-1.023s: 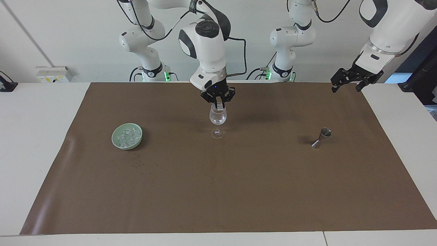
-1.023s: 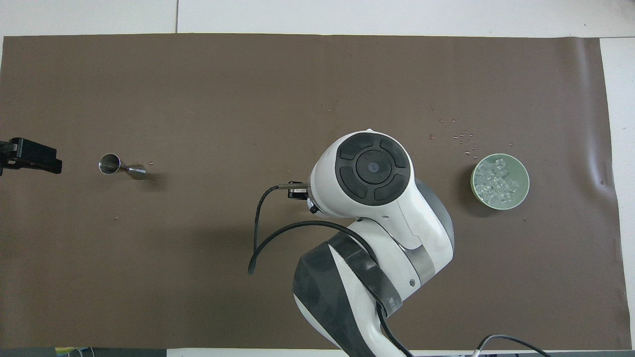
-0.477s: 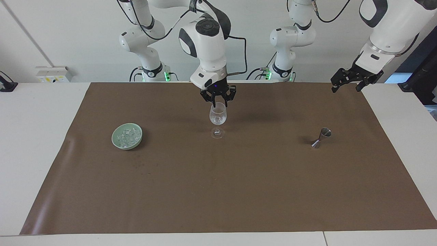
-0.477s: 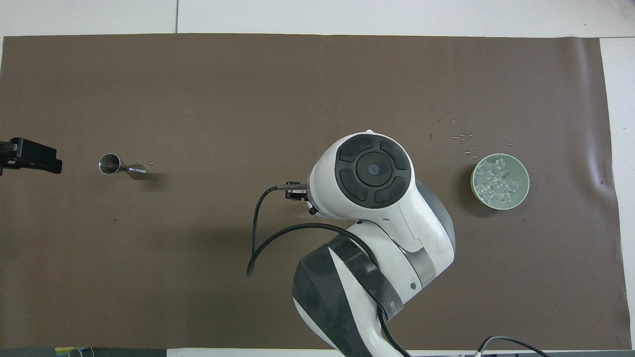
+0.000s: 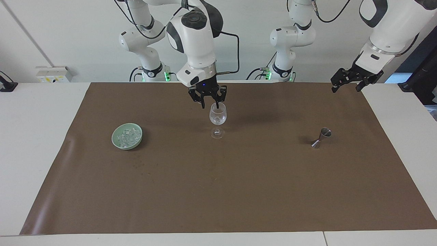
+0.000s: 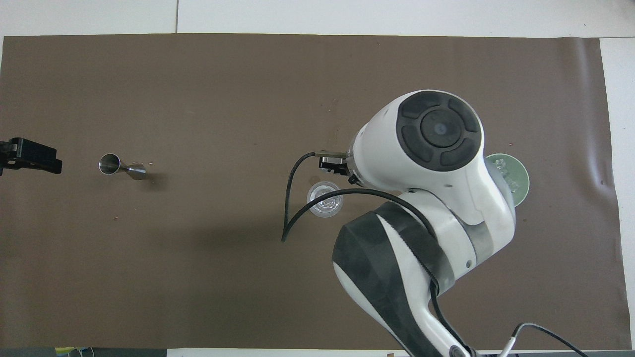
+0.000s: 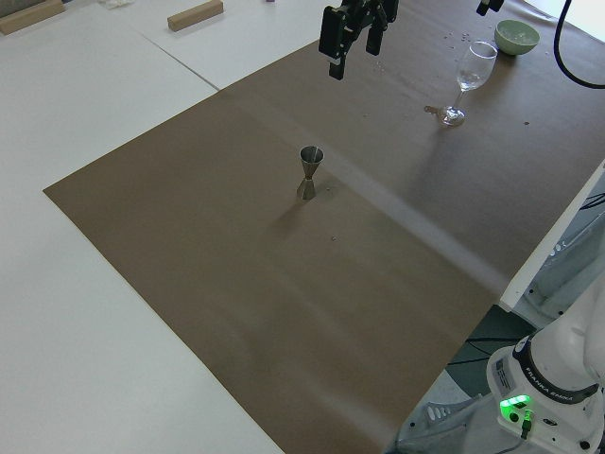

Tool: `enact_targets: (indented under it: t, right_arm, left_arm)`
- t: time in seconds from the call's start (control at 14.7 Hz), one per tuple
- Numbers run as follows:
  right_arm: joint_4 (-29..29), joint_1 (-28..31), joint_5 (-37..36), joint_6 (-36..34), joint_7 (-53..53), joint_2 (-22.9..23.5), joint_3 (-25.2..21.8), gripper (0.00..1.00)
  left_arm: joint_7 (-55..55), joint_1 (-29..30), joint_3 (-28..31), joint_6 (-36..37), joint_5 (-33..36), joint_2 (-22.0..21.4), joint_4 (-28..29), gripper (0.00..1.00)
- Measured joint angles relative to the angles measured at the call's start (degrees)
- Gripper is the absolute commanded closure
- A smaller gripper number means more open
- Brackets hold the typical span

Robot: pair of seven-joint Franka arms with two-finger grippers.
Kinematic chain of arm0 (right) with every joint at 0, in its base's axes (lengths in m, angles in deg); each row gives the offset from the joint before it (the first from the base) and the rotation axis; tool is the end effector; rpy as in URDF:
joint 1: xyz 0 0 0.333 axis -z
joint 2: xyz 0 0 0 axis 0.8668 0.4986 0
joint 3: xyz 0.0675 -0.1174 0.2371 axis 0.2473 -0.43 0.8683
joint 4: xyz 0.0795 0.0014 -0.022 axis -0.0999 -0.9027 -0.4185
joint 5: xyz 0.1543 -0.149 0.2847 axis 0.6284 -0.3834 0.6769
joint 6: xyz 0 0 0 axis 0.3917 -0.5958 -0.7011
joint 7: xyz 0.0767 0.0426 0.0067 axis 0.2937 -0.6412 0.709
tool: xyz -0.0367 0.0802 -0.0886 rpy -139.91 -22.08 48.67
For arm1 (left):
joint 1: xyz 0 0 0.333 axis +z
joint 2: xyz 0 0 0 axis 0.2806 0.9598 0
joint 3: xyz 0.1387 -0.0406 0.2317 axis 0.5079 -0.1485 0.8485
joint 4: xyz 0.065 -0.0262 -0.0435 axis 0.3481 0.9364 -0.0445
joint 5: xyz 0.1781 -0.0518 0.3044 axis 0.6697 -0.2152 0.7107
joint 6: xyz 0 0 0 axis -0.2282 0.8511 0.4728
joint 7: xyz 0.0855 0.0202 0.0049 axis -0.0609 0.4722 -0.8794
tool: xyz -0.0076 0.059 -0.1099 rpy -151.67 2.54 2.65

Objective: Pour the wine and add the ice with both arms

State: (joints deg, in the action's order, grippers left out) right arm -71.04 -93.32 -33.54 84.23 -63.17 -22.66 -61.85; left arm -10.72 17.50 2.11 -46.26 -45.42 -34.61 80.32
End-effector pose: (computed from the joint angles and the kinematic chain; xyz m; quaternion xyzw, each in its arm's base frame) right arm 0.4969 0.2838 0.4816 -0.9950 0.0809 -0.0265 0.0525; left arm 0.4954 -0.0126 0.5581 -0.9990 0.0249 0.0376 0.0050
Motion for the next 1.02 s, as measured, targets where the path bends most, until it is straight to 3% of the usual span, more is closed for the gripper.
enact_targets:
  t: [0.27,0.82,1.02]
  right_arm:
    - [0.2,7.5,-0.4,-1.9,5.7,-2.6,-0.2,0.0]
    - [-0.3,26.5,-0.7,-17.6,24.3,-8.6,-0.8,0.0]
    - [-0.4,28.6,-3.3,-18.6,26.4,-8.7,-0.8,0.0]
  left_arm:
    - [0.0,0.0,0.0,0.0,0.0,0.0,0.0,0.0]
    - [0.0,0.0,0.0,0.0,0.0,0.0,0.0,0.0]
    - [0.0,0.0,0.0,0.0,0.0,0.0,0.0,0.0]
